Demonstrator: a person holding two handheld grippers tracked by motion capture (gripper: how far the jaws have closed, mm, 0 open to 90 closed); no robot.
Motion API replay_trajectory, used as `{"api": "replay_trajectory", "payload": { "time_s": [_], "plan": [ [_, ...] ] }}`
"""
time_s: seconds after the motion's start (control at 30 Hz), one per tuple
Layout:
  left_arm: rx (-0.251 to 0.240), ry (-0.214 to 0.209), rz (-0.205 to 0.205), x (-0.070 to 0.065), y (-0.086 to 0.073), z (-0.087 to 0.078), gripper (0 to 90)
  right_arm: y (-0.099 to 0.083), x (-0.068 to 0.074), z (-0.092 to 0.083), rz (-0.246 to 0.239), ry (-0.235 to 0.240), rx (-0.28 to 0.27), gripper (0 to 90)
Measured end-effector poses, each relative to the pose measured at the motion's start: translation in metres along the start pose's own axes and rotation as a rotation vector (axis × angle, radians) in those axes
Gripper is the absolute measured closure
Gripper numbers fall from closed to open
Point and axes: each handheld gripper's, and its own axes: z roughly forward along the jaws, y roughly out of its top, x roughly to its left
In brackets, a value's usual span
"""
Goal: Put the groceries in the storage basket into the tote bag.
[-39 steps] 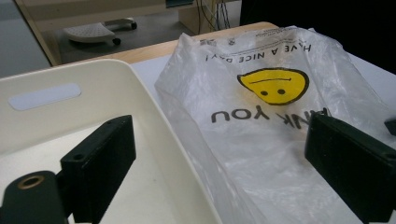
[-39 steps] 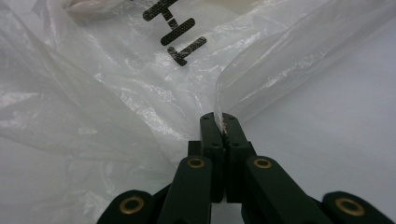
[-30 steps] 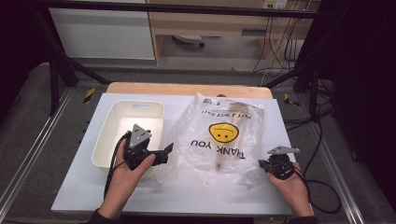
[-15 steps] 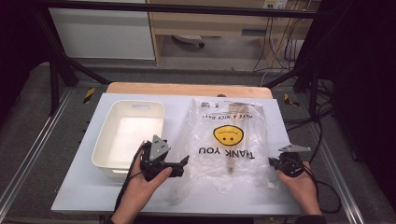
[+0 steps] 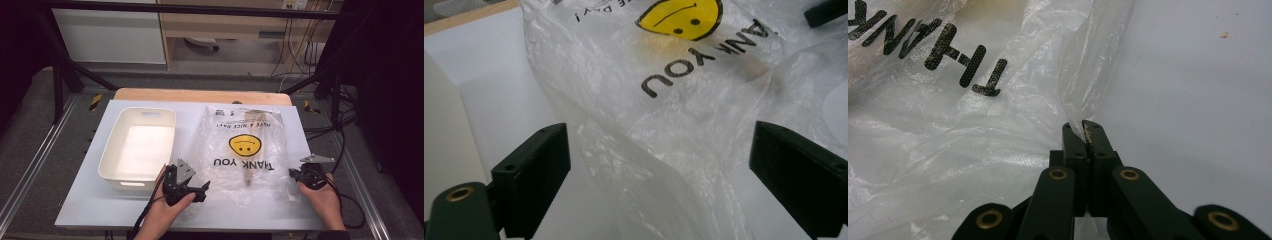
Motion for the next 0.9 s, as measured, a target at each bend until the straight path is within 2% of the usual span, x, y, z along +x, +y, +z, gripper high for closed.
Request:
{"api": "replay_trajectory", "payload": {
  "time_s": [0.1,0.2,0.37,0.43,0.5,0.63,0.7,0.8,0.9],
  "plan": [
    [0.018,0.004,-0.019,0.000,-0.005,0.005,9.7,0.000,0.000,0.000,-0.003,0.001,-0.001,90.0],
    [0.023,0.022,-0.009,-0.001,-0.009,0.009,12.5,0.000,0.000,0.000,-0.001,0.002,0.000,90.0],
    [0.054,0.007,-0.007,-0.005,-0.017,0.018,12.3,-0.001,0.000,-0.002,-0.001,0.001,0.004,90.0],
    [0.073,-0.013,-0.010,-0.005,-0.020,0.022,20.2,-0.001,0.000,-0.002,-0.003,-0.001,0.003,90.0],
    [0.096,-0.027,-0.018,-0.006,-0.023,0.026,22.2,-0.002,0.000,-0.002,-0.006,-0.006,0.001,90.0],
    [0.137,-0.037,-0.033,-0.006,-0.026,0.032,34.1,-0.002,0.001,-0.002,-0.011,-0.005,0.002,90.0],
    [0.137,-0.038,-0.038,-0.008,-0.028,0.033,43.2,-0.003,0.002,-0.003,-0.011,-0.009,-0.001,90.0],
    [0.153,-0.051,-0.024,-0.008,-0.030,0.035,51.4,-0.003,0.002,-0.004,-0.011,-0.009,-0.008,89.6],
    [0.141,-0.045,-0.025,-0.006,-0.032,0.035,57.6,-0.003,0.003,-0.009,-0.006,-0.004,-0.036,82.6]
  ]
}}
